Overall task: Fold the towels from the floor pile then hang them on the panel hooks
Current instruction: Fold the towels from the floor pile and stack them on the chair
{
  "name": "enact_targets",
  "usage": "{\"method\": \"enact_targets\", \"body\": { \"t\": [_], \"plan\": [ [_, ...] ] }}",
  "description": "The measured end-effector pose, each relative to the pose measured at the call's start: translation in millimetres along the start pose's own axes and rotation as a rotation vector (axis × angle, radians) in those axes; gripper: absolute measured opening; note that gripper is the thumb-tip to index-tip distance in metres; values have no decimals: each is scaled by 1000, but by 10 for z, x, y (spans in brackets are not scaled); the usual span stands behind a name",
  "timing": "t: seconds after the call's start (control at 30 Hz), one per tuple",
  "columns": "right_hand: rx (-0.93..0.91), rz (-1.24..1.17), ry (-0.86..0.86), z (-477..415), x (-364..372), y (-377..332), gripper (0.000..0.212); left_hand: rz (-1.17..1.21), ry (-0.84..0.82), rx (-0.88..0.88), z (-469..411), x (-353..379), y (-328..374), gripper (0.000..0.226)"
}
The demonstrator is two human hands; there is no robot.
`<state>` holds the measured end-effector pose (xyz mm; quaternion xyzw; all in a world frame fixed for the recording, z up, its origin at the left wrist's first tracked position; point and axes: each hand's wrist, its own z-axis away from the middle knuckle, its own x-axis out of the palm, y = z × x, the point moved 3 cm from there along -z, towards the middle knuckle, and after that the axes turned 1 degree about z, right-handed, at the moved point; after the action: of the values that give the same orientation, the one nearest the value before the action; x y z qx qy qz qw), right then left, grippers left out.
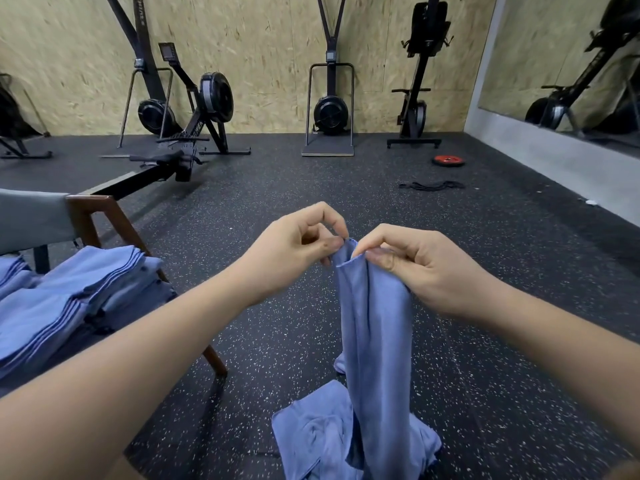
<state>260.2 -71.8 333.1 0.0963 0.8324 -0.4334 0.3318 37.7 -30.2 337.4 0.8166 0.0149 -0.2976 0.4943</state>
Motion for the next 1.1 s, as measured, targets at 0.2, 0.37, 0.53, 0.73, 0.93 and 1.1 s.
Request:
{"method": "enact_targets", "body": {
  "t": [0.2, 0.37, 0.53, 0.73, 0.93, 1.1],
  "plan": [
    [10, 72, 101, -5, -9, 34, 11, -80, -3, 0, 24, 63, 65, 25],
    [44, 55, 213, -7, -39, 37, 12, -54, 30, 46, 41, 49, 98, 3],
    [44, 80, 161, -4, -35, 13, 15, -220, 121, 108, 40, 20, 126, 10],
    [-8, 316, 62, -18, -210, 91, 34, -360, 139, 98, 62, -149, 190, 13],
    [-19, 611, 119, -1, -361, 133, 39, -421, 119, 88, 70, -264, 173, 16],
    [-8, 370, 247, 9, -333, 54, 15, -371, 138, 99, 55, -281, 156, 18]
  ]
}}
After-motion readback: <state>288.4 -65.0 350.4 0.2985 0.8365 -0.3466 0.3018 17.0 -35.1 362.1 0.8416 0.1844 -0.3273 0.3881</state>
